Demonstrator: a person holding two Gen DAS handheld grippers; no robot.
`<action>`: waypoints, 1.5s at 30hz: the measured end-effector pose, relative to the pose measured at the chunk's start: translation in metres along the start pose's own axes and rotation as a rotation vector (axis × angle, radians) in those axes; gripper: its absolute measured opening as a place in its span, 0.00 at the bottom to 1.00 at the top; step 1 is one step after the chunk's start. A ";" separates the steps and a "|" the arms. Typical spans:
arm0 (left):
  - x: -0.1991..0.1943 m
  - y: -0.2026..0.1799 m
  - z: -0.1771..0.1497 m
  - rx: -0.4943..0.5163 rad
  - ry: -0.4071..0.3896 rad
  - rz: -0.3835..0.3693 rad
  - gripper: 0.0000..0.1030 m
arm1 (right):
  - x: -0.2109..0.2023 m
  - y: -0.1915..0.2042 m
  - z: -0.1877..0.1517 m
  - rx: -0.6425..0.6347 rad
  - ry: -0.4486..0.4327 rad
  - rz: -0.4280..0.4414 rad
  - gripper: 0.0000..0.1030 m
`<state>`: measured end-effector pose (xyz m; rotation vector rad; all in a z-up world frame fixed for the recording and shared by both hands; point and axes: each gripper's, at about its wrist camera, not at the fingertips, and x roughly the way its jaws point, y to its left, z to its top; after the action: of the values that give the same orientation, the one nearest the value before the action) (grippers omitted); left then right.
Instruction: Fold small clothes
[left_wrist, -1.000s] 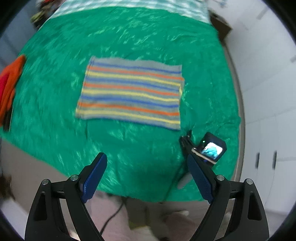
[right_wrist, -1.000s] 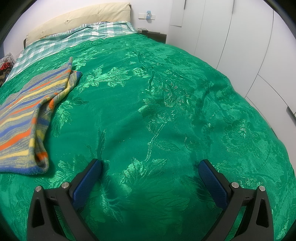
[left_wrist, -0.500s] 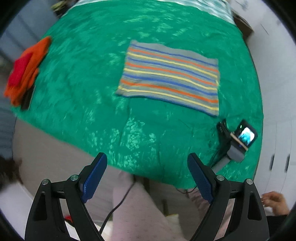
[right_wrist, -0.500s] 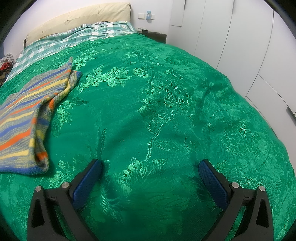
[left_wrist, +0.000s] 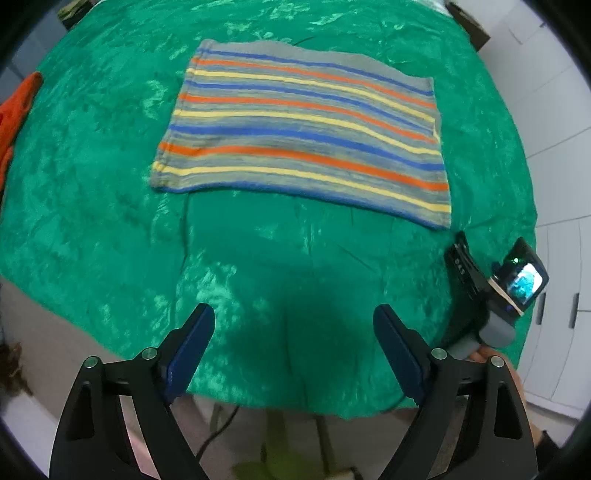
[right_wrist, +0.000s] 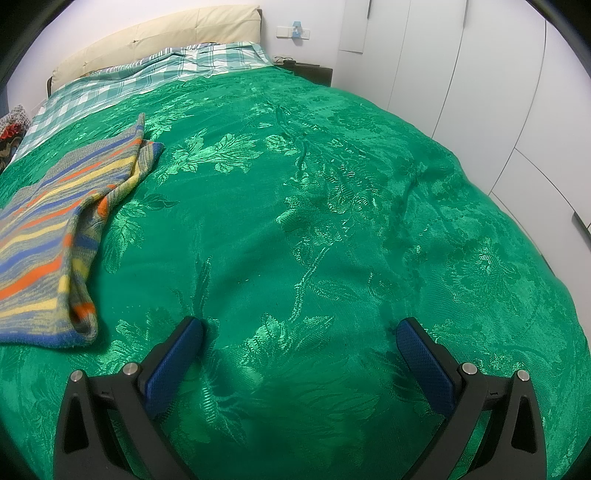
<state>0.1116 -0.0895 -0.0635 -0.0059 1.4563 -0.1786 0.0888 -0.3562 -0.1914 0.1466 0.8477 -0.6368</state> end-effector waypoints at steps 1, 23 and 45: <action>0.005 0.001 0.000 0.016 -0.014 0.004 0.87 | 0.000 0.000 0.000 0.000 0.000 0.000 1.00; 0.094 0.033 -0.044 0.059 -0.339 -0.091 0.87 | -0.002 -0.003 -0.005 -0.004 -0.028 0.000 1.00; 0.041 0.110 -0.072 -0.155 -0.312 -0.194 0.87 | -0.097 -0.023 -0.029 0.006 0.024 0.404 1.00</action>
<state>0.0572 0.0217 -0.1244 -0.2905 1.1537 -0.2120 0.0090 -0.3188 -0.1358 0.3220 0.8094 -0.2588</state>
